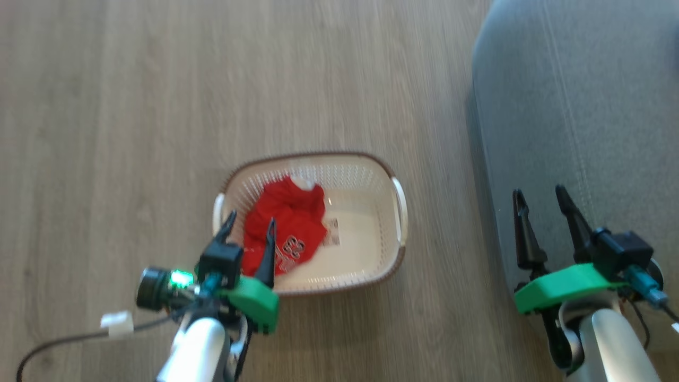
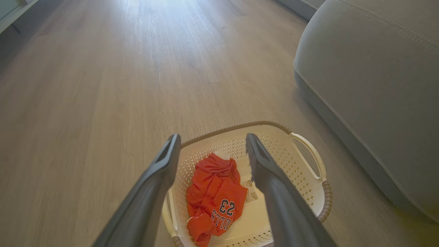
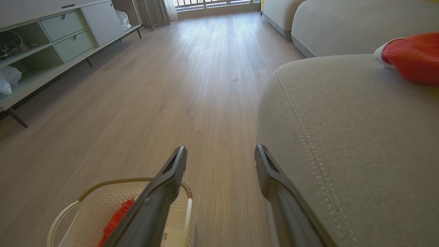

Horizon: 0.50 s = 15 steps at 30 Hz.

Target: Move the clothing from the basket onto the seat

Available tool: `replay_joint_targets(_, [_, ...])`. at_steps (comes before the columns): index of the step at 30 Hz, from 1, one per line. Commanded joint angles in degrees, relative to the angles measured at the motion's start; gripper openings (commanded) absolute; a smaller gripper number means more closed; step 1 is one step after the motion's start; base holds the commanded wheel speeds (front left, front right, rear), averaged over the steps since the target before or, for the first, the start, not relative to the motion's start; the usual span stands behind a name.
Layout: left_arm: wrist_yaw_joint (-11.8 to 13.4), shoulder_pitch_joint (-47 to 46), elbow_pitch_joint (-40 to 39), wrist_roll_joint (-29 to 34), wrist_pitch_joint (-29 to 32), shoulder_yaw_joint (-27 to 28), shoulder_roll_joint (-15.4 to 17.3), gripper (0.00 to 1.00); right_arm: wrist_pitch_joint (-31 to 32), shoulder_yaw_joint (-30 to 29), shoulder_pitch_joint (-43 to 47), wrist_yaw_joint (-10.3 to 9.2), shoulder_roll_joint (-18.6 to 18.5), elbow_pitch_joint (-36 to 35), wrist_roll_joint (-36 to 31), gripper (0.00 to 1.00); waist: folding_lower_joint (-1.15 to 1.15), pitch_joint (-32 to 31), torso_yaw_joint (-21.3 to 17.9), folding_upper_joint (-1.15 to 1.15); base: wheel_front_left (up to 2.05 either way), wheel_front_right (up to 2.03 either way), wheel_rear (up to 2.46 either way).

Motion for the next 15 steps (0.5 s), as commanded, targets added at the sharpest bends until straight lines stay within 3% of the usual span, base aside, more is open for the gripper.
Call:
replay_joint_targets(1, [-0.2,-3.6,-0.5,0.1,-0.5,1.4,0.2,1.0,-0.4,1.8,-2.4,0.0,-0.1,-3.1,0.5,1.0,0.0,6.1,-3.0,0.0,0.0,0.0,0.0])
replay_joint_targets(11, [-2.4,-20.8,14.5,3.2,-0.5,0.1,0.3,1.0,-0.4,10.2,-7.2,0.0,-4.0,-15.7,0.8,1.0,0.0,22.4,-7.4,0.0,0.0,0.0,0.0])
replay_joint_targets(15, [-2.7,-25.4,19.2,3.4,-0.5,0.5,0.8,1.0,-0.4,10.4,-7.9,0.0,-3.5,-19.5,1.6,1.0,0.0,26.2,-8.7,0.0,0.0,0.0,0.0])
